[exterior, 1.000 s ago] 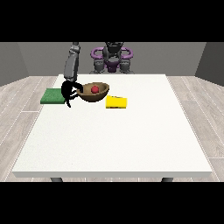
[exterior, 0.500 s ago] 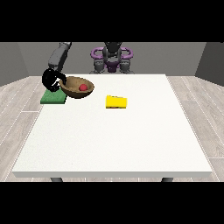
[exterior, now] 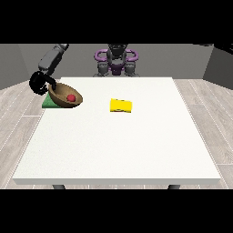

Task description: Pick the cup and pour the ball into the bowl, then pick the bowl and place it on the pad

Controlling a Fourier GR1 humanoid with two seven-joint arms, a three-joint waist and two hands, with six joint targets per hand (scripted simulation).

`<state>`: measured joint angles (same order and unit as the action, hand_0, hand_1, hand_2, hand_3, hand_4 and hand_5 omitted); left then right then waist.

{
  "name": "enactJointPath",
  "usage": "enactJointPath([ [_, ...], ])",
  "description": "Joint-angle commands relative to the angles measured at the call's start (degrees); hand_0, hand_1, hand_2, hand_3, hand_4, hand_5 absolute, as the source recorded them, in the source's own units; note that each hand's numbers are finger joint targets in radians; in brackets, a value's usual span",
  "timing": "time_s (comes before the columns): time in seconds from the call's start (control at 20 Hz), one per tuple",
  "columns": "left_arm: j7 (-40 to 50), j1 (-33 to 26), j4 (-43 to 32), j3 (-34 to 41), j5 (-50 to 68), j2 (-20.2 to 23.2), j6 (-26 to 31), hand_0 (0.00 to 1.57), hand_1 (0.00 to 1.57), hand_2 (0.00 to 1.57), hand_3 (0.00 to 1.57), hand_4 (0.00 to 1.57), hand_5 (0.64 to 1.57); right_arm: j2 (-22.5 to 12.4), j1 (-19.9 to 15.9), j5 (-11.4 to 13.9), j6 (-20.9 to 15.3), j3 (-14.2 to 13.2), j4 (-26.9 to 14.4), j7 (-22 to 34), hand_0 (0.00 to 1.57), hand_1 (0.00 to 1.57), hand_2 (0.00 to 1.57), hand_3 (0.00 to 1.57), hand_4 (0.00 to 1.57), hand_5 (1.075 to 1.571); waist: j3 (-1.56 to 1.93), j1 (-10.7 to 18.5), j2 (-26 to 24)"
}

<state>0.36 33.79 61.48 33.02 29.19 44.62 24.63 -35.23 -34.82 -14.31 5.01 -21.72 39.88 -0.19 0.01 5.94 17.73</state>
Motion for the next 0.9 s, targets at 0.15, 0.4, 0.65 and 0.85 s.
enactJointPath([
  [0.15,-1.0,-0.55,3.33,0.74,-0.33,1.31,-2.41,0.0,0.0,0.0,0.0,0.67,1.556,-3.88,-0.2,-0.34,4.63,-2.77,-6.63,-8.5,1.57,1.57,1.57,0.34,1.0,1.569,0.12,-0.89,4.95],
  [0.4,-0.33,-0.6,9.24,3.48,3.28,2.34,-2.92,0.0,0.0,0.0,0.0,0.69,1.56,-7.02,-0.47,0.66,5.56,-4.65,-11.97,-17.01,1.57,1.57,1.57,0.0,0.98,1.571,0.23,-0.64,10.9],
  [0.65,-2.71,-2.97,8.34,6.22,4.06,3.41,-2.27,0.0,0.0,0.0,0.0,0.69,1.558,-10.77,-0.99,0.5,9.65,-5.22,-14.4,-18.39,1.57,1.57,1.57,0.0,0.98,1.571,0.11,-2.45,13.11],
  [0.85,-1.19,-6.87,12.69,4.8,4.81,-0.63,-3.28,0.0,0.0,0.0,0.0,0.7,1.557,-10.5,-1.66,2.0,9.55,-3.95,-16.31,-18.78,1.57,1.57,1.57,0.0,0.98,1.569,0.08,-1.42,9.12],
])
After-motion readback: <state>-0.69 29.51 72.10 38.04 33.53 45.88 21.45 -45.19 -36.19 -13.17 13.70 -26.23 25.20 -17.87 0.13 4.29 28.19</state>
